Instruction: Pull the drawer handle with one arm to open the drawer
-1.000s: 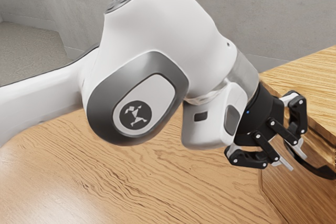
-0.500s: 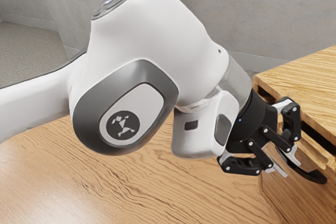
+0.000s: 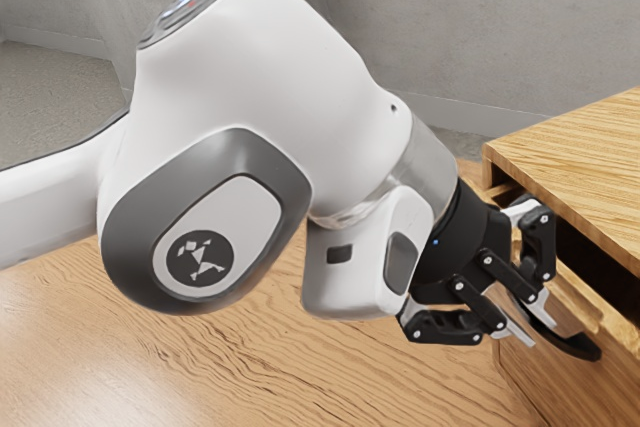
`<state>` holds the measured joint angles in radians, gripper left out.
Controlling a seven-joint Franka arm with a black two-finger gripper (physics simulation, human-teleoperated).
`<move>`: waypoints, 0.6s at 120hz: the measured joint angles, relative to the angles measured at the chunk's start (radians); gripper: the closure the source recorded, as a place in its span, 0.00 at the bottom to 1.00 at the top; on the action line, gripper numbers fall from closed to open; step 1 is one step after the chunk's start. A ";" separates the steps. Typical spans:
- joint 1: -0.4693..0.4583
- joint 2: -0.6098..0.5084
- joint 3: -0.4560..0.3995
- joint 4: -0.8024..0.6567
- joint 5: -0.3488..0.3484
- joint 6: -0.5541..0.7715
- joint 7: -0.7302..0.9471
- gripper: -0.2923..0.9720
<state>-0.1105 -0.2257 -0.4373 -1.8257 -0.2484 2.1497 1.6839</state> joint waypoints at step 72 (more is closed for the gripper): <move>0.000 -0.054 0.005 -0.063 -0.011 0.006 -0.003 0.78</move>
<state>-0.1107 -0.2793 -0.4326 -1.8886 -0.2595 2.1561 1.6809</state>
